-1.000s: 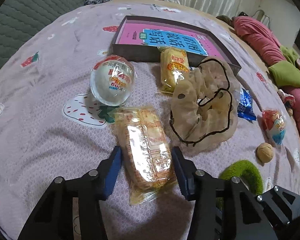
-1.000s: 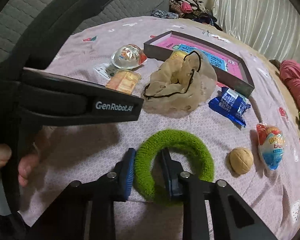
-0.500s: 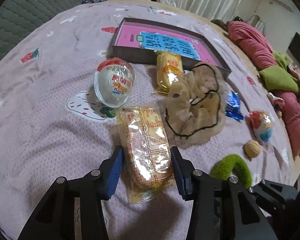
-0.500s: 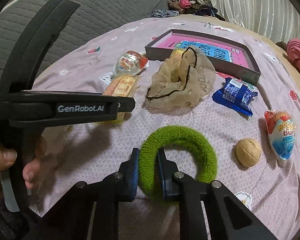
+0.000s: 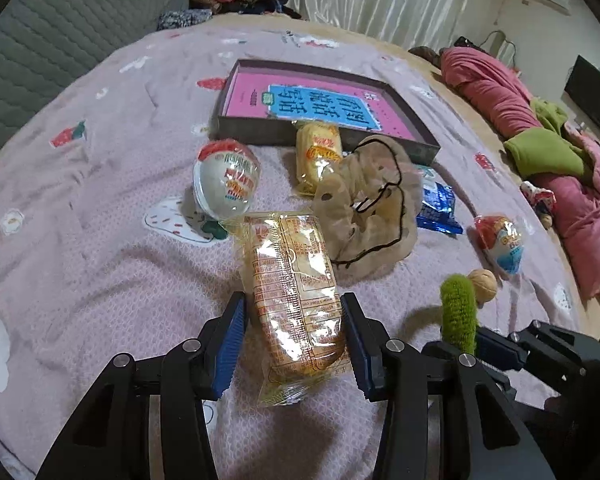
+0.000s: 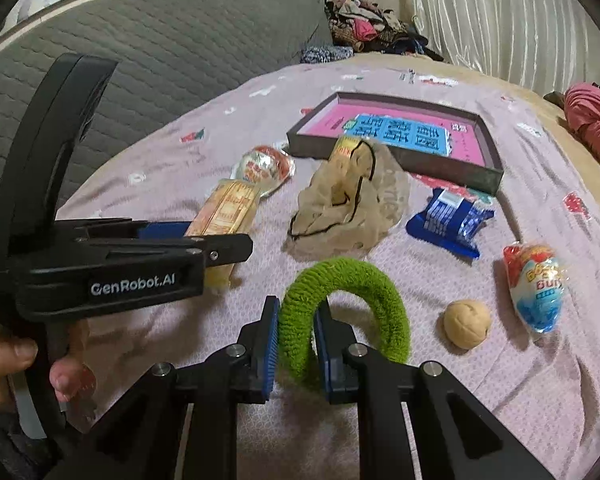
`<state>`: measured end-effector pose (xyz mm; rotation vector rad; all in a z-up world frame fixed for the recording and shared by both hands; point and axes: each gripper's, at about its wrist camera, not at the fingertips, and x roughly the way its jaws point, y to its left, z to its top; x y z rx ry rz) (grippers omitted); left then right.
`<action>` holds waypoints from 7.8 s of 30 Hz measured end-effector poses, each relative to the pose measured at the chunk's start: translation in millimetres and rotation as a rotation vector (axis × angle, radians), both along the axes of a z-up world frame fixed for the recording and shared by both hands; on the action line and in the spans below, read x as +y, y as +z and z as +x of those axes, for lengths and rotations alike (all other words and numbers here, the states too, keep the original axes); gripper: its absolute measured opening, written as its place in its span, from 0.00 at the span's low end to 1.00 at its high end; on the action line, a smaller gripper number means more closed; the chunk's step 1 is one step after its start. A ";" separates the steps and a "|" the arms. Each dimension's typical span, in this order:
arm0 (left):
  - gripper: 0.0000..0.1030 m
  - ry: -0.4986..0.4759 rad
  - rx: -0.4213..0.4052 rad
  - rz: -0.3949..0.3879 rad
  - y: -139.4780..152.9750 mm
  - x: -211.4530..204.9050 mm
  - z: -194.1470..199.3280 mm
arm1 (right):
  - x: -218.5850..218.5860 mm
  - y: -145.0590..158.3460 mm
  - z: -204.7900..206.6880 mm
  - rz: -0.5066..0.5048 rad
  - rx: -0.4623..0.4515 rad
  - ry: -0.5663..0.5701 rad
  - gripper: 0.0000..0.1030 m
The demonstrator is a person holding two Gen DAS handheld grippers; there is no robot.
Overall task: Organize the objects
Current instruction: 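Close the left gripper on the cracker pack while the right gripper grasps the green ring, then carry the cracker pack and green ring with both grippers over the tray, then open the left gripper onto the book while the right gripper drops the ring beside it, then withdraw both grippers from the tray back toward the remaining snacks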
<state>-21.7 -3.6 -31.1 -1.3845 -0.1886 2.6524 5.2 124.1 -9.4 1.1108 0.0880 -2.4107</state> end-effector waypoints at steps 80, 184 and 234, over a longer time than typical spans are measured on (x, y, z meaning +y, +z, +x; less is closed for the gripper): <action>0.47 -0.043 0.272 -0.044 122.2 22.4 -228.3 | 48.9 160.7 -187.7 -0.080 0.389 -0.075 0.17; 0.88 0.071 0.173 -0.038 127.7 -35.3 -73.8 | 72.7 136.7 -95.7 -0.073 0.071 -0.155 0.92; 0.88 -0.027 0.106 -0.063 71.7 33.7 71.1 | 101.5 87.3 58.1 0.096 0.143 -0.195 0.93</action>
